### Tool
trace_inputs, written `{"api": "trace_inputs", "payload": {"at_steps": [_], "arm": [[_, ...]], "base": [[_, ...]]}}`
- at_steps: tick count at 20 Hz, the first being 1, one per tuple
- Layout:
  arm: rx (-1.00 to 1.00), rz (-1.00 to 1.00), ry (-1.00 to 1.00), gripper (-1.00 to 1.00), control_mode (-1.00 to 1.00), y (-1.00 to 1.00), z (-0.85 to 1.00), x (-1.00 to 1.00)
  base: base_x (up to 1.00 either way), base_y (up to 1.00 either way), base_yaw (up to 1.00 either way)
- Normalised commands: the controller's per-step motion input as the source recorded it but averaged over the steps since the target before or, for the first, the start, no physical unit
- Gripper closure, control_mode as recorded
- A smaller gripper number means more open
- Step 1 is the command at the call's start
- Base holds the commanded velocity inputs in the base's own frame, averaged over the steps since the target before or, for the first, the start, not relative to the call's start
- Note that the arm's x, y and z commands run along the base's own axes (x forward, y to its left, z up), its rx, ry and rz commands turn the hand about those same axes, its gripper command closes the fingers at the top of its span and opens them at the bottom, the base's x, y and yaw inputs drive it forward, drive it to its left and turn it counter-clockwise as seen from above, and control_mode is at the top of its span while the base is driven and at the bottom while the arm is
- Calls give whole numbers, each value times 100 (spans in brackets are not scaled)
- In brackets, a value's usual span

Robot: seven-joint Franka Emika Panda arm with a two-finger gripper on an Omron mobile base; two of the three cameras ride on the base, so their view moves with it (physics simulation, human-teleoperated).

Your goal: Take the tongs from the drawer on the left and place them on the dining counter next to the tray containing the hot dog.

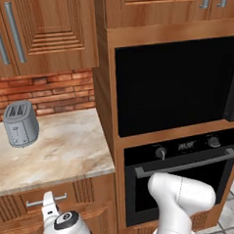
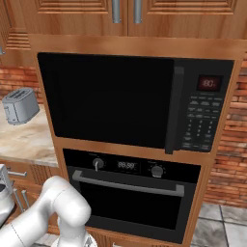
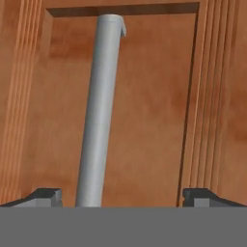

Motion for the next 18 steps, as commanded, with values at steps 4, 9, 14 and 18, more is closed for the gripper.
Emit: {"api": "trace_inputs", "payload": {"at_steps": [4,9,14,18], "arm": [[0,0,0,-100,-100,7,-14,15],[0,0,0,-100,-100,4,-20,16],[0,0,0,-100,-100,0,-15,15],[0,0,0,-100,-100,0,-16,21]], "base": [[0,0,0],[0,0,0],[0,0,0],[0,0,0]]}}
